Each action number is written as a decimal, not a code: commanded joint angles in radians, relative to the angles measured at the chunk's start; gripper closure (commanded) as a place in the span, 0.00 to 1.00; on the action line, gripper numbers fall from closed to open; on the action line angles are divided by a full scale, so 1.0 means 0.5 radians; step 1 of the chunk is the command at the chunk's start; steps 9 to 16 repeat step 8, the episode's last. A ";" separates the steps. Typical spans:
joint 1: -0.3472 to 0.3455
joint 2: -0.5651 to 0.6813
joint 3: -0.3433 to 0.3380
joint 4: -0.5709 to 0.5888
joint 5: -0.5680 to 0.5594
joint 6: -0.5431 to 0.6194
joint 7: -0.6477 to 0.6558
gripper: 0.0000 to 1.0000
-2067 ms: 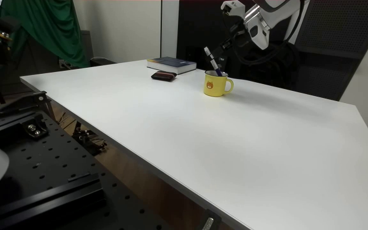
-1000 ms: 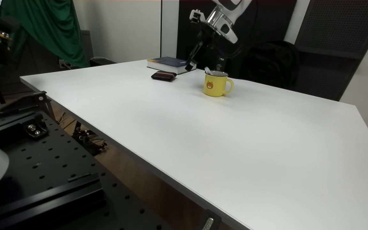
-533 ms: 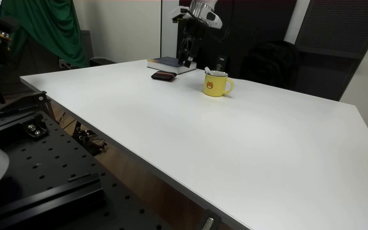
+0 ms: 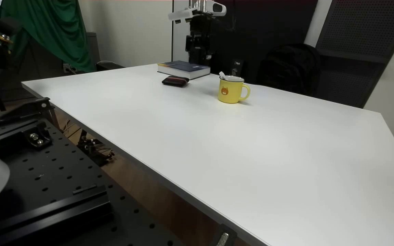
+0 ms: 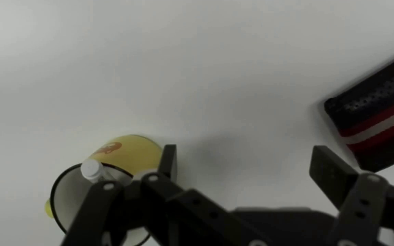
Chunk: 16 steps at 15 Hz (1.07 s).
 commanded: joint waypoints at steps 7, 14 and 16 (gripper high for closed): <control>-0.049 -0.106 0.100 -0.229 0.037 0.384 -0.427 0.00; -0.052 -0.107 0.104 -0.235 0.042 0.391 -0.436 0.00; -0.052 -0.107 0.104 -0.235 0.042 0.391 -0.436 0.00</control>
